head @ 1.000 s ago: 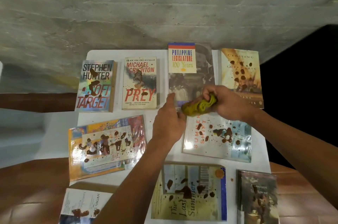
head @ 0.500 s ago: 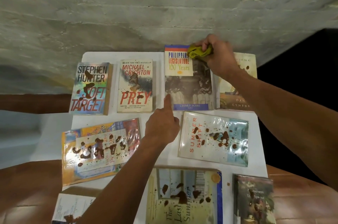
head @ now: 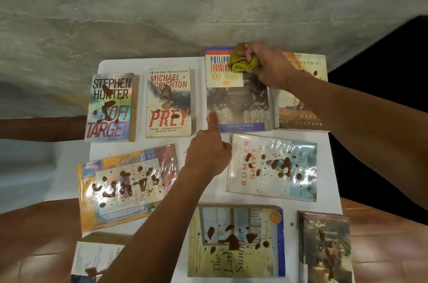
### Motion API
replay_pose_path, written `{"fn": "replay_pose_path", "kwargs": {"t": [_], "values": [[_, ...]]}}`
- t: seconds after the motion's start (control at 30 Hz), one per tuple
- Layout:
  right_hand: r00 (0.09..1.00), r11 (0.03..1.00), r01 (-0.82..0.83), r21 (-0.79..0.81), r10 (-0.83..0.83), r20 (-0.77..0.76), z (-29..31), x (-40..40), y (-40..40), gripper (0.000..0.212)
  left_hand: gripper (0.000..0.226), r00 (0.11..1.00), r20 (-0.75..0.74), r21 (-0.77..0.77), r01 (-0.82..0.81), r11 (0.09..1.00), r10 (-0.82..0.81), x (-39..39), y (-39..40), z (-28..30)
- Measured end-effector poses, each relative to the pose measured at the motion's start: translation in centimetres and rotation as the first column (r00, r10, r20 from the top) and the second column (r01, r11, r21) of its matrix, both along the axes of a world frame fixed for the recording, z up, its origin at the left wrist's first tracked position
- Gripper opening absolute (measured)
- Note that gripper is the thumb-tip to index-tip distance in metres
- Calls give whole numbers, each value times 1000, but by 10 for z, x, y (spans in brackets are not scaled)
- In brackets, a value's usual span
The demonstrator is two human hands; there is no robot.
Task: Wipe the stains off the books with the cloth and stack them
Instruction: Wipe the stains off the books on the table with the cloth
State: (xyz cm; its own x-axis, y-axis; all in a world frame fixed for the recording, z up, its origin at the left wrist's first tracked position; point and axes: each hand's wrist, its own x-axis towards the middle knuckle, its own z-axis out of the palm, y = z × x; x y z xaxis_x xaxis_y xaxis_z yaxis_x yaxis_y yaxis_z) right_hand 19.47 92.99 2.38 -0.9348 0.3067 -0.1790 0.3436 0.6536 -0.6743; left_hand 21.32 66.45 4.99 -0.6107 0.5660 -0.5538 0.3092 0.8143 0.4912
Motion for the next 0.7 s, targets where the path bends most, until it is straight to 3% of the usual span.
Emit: {"fn": "replay_pose_path", "kwargs": {"t": [0.33,0.6,0.7], "values": [[994,994,-114,3,114,3,1,58,-40,42,62,1000,0,10,0,1000,0,-1,-2,4],[997,984,-76,-160,78,11,3,107,-74,36,54,1000,4,16,2,1000,-2,-3,-1,3],[998,963,-62,-262,68,15,3,117,-83,45,54,1000,1,27,8,1000,-8,-2,-1,5]]}}
